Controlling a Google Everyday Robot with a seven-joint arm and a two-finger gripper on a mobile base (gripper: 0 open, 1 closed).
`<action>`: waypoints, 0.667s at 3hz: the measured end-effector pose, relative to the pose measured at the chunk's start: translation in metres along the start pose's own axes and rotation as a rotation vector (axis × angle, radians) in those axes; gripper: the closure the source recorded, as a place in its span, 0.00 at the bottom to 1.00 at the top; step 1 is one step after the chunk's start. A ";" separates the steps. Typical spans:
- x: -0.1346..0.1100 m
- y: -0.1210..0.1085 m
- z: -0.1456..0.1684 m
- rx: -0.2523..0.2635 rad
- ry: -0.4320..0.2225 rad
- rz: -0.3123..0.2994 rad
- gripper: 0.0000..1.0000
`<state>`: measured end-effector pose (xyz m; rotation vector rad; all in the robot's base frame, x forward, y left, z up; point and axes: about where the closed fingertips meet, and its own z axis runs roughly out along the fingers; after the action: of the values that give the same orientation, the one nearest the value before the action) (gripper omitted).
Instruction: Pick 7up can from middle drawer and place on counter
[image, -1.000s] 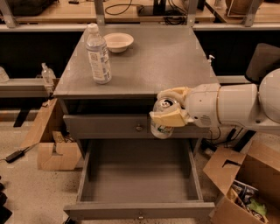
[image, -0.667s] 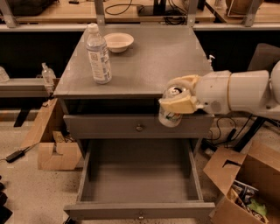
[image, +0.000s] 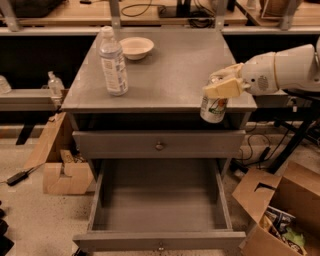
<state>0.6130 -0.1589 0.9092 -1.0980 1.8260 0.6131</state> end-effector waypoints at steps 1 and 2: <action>0.015 -0.047 0.012 -0.037 0.047 0.071 1.00; -0.022 -0.108 -0.022 0.058 0.030 0.060 1.00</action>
Offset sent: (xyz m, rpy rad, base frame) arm 0.1607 -0.1254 0.2015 0.0087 -0.2600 -0.1836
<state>0.7027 -0.2184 0.9426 -1.0223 1.8961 0.5784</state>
